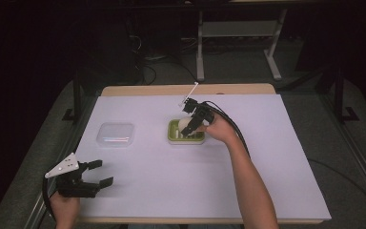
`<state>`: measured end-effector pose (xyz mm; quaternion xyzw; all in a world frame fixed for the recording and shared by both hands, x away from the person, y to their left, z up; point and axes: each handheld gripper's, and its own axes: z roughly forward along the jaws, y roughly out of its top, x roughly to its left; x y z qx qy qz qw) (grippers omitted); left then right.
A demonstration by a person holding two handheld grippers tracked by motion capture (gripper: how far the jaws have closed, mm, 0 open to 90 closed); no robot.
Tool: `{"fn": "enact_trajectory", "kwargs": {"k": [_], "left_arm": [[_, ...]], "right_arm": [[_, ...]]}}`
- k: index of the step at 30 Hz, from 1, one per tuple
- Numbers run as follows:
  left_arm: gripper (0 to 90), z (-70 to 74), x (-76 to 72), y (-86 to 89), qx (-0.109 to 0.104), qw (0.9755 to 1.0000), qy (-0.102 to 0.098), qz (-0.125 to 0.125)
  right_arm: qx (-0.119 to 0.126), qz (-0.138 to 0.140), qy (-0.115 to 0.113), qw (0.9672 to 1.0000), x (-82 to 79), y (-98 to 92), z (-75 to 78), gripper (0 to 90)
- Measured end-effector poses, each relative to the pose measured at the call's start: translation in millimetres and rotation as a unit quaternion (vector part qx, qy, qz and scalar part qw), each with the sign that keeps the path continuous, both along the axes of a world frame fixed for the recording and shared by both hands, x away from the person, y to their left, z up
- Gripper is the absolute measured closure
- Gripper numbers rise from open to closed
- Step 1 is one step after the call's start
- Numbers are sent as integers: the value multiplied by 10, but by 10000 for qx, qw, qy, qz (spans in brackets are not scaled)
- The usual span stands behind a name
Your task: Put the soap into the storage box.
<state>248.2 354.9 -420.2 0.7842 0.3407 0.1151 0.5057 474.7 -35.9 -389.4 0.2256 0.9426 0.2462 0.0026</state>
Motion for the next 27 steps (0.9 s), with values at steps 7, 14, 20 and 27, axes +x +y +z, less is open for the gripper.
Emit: {"fn": "enact_trajectory", "kwargs": {"k": [7, 14, 20, 27], "left_arm": [[132, 1, 0, 0, 14, 10000, -1, -7], [131, -1, 1, 1, 2, 10000, 2, -1], [132, 0, 2, 0, 12, 10000, 9, 0], [132, 0, 0, -1, 1, 10000, 2, 2]], "right_arm": [[-39, -15, 32, 10000, 7, 12, -24, 245], [-28, -27, 36, 10000, 23, 19, -52, 245], [-41, -50, 70, 10000, 27, 21, -62, 245], [-60, -49, 77, 9999, 26, 27, -76, 245]]}}
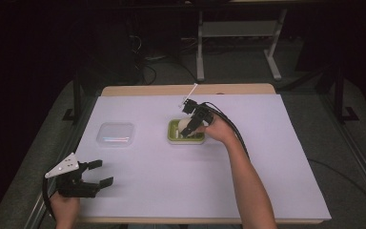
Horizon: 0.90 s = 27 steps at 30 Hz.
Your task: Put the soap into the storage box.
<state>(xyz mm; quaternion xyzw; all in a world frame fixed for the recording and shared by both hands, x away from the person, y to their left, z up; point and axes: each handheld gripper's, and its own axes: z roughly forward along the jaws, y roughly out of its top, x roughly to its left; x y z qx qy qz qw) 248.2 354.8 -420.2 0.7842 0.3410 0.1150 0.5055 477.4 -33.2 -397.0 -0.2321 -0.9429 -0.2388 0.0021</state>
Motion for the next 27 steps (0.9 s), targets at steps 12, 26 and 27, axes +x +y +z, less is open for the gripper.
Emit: {"fn": "enact_trajectory", "kwargs": {"k": [12, 26, 27], "left_arm": [[132, 0, 1, 2, -2, 10000, -4, 3], [132, 4, 0, 4, 16, 10000, -9, -6], [132, 3, 1, 3, 13, 10000, -10, -3]], "right_arm": [[-74, 31, 48, 10000, 1, 20, -45, 245], [-59, 2, 40, 10000, -2, 15, -47, 245], [-70, 9, 37, 10000, -2, 16, -47, 244]]}}
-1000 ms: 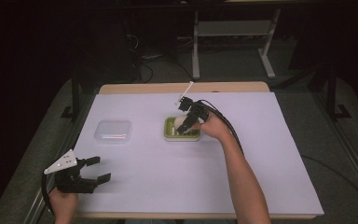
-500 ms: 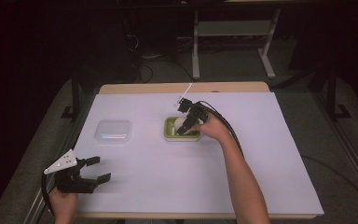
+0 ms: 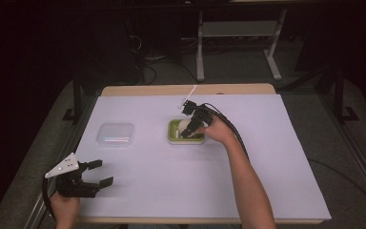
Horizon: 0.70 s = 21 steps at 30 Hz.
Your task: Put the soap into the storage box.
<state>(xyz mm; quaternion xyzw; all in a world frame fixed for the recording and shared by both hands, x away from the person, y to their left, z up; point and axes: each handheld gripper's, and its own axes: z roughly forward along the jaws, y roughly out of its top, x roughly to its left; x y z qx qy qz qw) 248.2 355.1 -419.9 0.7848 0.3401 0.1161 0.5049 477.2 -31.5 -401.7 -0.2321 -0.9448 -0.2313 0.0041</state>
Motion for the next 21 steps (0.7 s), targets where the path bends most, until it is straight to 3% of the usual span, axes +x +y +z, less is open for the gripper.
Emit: {"fn": "enact_trajectory", "kwargs": {"k": [21], "left_arm": [[132, 1, -2, -5, -9, 10000, 2, -4]], "right_arm": [[-90, -8, -122, 9999, -1, 3, 12, 245]]}}
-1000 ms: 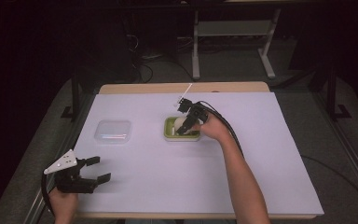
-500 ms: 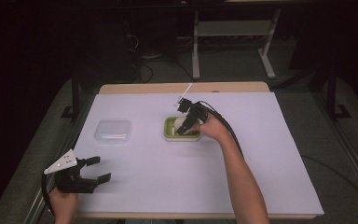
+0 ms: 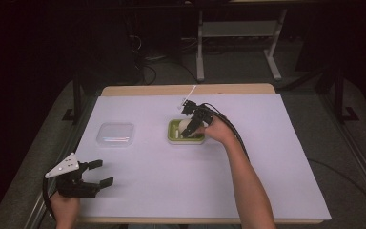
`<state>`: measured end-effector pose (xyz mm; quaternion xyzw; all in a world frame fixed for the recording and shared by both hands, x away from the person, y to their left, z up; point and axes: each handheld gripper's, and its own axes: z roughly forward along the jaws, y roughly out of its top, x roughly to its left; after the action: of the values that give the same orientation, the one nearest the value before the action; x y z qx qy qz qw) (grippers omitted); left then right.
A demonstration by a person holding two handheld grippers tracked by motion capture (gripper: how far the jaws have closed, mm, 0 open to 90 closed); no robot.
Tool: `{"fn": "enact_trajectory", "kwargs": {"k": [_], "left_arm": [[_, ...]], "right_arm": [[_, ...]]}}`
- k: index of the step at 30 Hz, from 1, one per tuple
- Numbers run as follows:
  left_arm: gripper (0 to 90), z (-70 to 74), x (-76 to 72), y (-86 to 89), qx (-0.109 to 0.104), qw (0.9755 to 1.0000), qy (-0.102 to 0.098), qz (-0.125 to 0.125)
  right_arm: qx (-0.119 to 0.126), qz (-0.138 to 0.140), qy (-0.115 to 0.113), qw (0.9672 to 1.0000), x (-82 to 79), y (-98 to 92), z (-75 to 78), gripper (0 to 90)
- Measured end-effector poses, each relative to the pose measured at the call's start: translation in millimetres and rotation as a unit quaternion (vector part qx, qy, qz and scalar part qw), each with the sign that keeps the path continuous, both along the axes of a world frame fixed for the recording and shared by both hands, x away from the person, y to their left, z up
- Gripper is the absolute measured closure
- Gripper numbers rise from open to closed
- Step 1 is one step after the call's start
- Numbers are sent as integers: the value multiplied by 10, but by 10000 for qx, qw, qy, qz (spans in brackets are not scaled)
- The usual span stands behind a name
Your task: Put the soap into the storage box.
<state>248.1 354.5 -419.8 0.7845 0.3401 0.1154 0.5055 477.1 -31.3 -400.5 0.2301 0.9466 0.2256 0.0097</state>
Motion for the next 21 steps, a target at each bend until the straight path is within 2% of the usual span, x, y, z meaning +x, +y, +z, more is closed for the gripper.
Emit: {"fn": "enact_trajectory", "kwargs": {"k": [5, 8, 12, 21], "left_arm": [[132, 0, 2, 0, 5, 10000, 2, -3], [132, 0, 2, -4, -4, 10000, 5, -1], [132, -1, 0, -9, -22, 10000, 3, -3], [132, -3, 1, -13, 24, 10000, 13, -15]], "right_arm": [[-41, -84, 33, 10000, -4, -11, -9, 243], [254, -124, -63, 9996, -6, -42, 48, 264], [201, -92, -136, 9997, -56, -47, 100, 244], [429, -224, -88, 9988, -168, -296, 185, 237]]}}
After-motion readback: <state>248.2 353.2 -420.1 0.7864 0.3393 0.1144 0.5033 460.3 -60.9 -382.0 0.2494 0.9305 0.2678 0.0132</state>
